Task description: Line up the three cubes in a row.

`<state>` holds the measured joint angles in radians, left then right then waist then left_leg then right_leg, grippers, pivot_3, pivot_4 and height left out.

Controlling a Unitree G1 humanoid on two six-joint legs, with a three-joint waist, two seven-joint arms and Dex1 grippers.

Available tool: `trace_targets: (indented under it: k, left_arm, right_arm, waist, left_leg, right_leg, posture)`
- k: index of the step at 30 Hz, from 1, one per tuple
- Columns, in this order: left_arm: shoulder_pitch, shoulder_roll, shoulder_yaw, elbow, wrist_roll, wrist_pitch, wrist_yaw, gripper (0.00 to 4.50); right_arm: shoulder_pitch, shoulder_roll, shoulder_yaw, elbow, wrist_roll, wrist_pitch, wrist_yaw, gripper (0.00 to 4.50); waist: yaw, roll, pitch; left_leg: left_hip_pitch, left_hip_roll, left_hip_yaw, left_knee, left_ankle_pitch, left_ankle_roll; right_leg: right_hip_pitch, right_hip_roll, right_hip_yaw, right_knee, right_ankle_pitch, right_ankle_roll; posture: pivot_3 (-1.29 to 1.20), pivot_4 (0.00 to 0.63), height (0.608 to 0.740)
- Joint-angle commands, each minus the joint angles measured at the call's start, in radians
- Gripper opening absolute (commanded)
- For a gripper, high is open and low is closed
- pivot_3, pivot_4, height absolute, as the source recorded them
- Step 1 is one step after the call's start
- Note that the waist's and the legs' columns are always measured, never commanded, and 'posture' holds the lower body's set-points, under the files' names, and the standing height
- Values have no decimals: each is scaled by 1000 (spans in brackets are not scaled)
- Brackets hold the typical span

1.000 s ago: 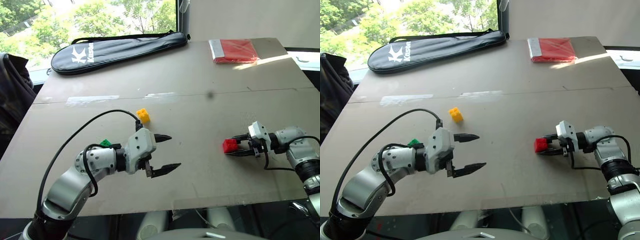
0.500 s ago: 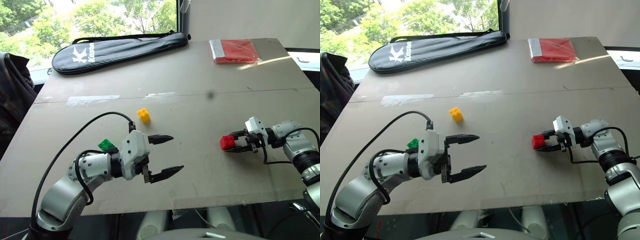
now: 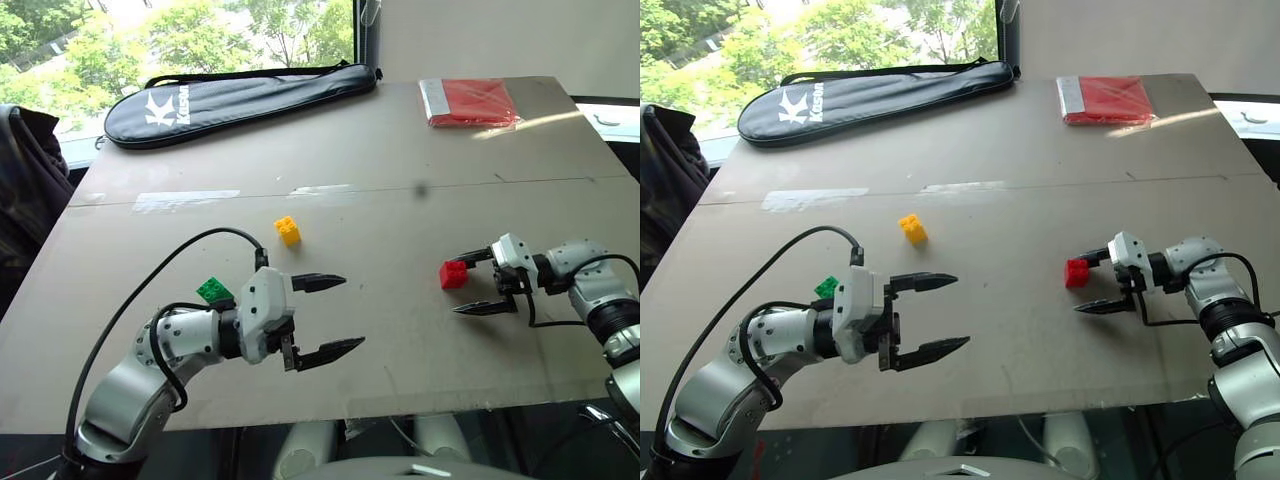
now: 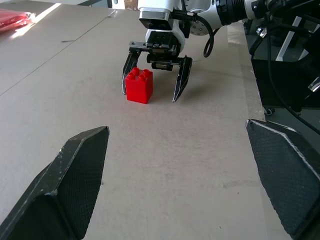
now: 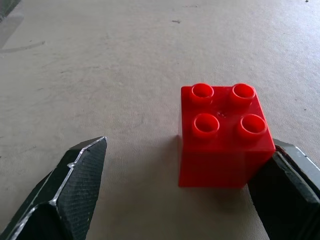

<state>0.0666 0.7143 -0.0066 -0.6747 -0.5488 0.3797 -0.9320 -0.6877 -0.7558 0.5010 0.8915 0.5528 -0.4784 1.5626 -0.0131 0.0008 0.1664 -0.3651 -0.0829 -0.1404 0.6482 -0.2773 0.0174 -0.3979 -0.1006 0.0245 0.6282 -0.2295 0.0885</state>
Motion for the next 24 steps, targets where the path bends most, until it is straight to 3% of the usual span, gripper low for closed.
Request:
trace_targets:
  k: [1,24]
  left_arm:
    - [2,-6,-4,-7,4,-25,0,4500]
    - [2,-16,-20,-1,29,-26,12,4500]
  right_arm:
    - [-31,-1,-12,18,-1,-39,52,4434]
    - [-35,6,110,57,36,-134,52,4434]
  waist:
    - [-1,0,0]
    - [-1,0,0]
  left_leg:
    - [0,0,0,0,0,0]
    - [0,0,0,0,0,0]
  right_leg:
    - [0,0,0,0,0,0]
    - [0,0,0,0,0,0]
  posture:
    - [0,150,732]
    - [0,150,732]
